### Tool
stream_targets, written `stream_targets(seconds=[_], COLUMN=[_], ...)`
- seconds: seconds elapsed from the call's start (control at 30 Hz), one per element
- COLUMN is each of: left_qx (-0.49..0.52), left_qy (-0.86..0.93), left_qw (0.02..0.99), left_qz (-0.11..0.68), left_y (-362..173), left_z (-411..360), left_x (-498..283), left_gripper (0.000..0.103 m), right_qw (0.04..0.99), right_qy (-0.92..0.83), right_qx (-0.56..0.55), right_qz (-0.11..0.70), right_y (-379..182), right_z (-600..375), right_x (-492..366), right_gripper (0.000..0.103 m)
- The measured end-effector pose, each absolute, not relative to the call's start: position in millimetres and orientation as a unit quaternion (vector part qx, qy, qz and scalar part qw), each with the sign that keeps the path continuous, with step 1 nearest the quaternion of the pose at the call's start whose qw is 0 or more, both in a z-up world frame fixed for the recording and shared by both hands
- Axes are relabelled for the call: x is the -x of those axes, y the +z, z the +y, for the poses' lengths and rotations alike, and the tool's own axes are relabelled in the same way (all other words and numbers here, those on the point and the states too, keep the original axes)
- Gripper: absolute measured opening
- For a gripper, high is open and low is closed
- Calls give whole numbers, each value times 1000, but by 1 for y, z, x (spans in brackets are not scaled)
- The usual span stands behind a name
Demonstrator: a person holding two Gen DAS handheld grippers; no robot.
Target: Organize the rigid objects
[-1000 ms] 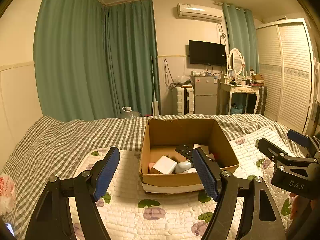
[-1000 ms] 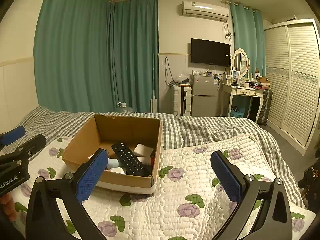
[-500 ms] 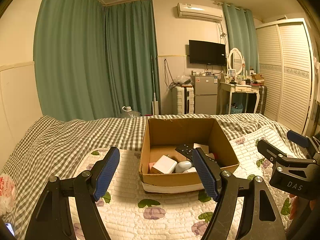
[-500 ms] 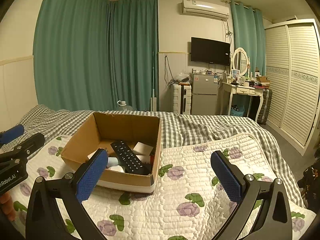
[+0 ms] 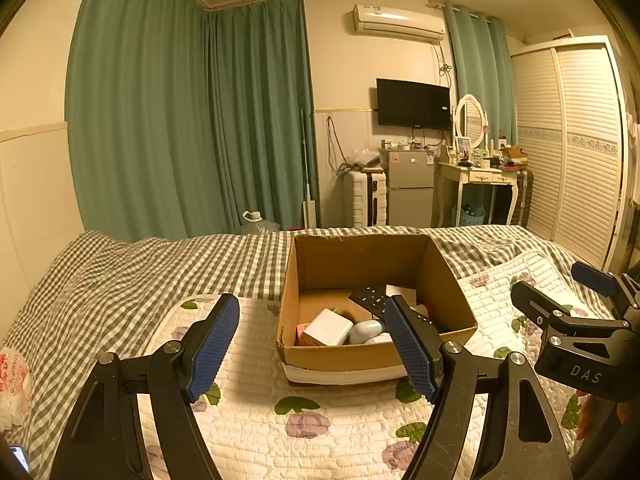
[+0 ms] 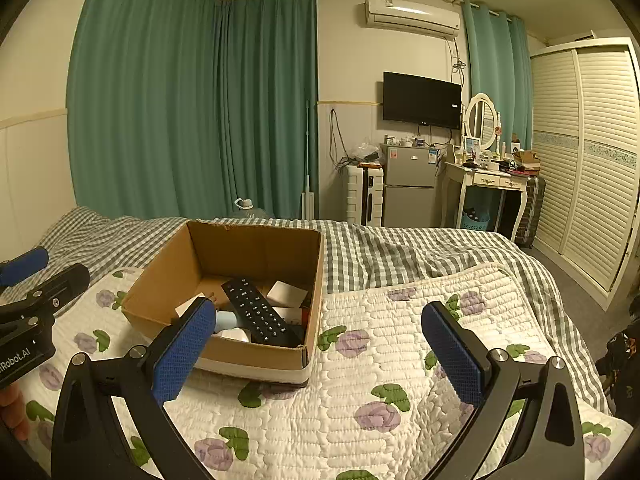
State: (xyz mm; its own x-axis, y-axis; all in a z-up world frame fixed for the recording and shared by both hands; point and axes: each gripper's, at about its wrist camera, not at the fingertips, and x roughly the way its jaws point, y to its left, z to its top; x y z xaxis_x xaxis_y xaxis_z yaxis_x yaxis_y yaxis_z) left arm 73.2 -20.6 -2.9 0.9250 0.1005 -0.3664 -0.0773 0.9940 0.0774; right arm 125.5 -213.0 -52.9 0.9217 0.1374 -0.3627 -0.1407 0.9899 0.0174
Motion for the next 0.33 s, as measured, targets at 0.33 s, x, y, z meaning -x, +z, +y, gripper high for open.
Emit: stream_targets(seconds=[0.33], left_qx=[-27], left_qy=[47], left_qw=[981], left_qz=[186], left_y=[-6], left_z=[-20], left_x=[-71], left_gripper=[78], right_qw=[979], right_qy=[70], right_qx=[5], right_qz=[191], right_y=[-55], right_z=[-212], right_x=[-128], right_gripper=[103])
